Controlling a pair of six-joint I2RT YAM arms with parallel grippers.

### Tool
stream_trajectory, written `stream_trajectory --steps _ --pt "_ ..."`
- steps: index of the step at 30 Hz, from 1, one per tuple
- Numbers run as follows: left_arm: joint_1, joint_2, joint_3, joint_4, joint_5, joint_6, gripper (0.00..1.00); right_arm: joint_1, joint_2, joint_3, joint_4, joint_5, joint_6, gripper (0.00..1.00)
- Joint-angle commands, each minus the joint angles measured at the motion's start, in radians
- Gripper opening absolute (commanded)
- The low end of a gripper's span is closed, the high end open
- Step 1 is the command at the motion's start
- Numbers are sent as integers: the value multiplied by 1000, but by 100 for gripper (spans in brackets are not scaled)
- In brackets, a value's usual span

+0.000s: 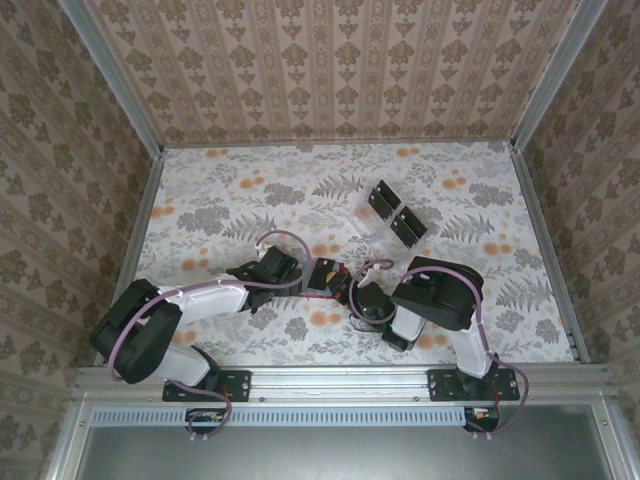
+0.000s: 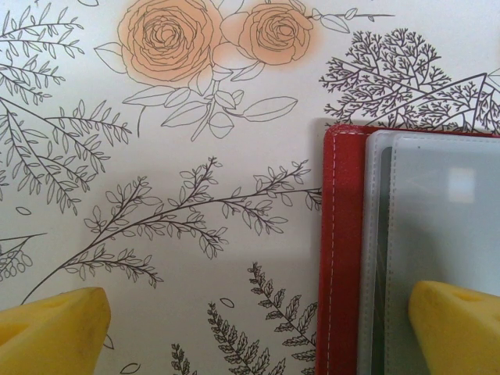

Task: Put the credit cards into the card holder
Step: Insert the credit card into the card slot.

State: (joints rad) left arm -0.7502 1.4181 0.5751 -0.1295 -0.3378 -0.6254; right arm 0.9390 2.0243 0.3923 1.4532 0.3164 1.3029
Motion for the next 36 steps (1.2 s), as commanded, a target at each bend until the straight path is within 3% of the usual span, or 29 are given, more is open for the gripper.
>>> stream_trajectory --steps 1,19,26,36 --pt "9 -2 -33 -88 -6 1 100 8 34 -59 -133 52 3 0" --pt "10 -4 -32 -88 -7 1 100 12 71 -26 -132 10 0 0" --pt "10 -7 -32 -91 -8 3 100 3 60 -72 -132 65 19 0" --pt "10 -7 -31 -91 -6 3 100 -1 88 -24 -132 -16 0 0"
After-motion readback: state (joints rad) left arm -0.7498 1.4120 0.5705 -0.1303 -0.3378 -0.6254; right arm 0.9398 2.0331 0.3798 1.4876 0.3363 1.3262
